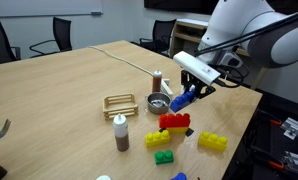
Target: Stack the blue building block on the right on top of the orange building block
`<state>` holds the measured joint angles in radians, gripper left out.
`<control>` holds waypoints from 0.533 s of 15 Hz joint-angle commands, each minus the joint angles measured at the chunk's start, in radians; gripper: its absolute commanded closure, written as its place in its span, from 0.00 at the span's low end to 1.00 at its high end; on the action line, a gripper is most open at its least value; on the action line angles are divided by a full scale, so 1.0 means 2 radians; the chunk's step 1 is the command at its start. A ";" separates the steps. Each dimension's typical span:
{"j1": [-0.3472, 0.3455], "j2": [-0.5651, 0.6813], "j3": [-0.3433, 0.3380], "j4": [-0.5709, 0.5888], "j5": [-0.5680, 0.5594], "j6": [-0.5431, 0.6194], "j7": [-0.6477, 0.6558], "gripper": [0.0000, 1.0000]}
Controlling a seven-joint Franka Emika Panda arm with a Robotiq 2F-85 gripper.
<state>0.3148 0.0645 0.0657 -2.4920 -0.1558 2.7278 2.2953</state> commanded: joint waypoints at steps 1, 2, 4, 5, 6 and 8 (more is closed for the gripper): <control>-0.010 0.004 0.008 0.008 -0.057 0.005 0.107 0.90; -0.010 0.004 0.008 0.011 -0.079 0.004 0.144 0.90; -0.008 0.008 0.009 0.017 -0.119 -0.002 0.207 0.90; 0.019 -0.005 -0.037 0.022 -0.081 -0.016 0.158 0.90; 0.020 0.000 -0.039 0.025 -0.081 -0.014 0.163 0.90; 0.033 0.006 -0.071 0.038 -0.073 -0.015 0.154 0.90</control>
<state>0.3309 0.0637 -0.0047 -2.4504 -0.3272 2.7260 2.6036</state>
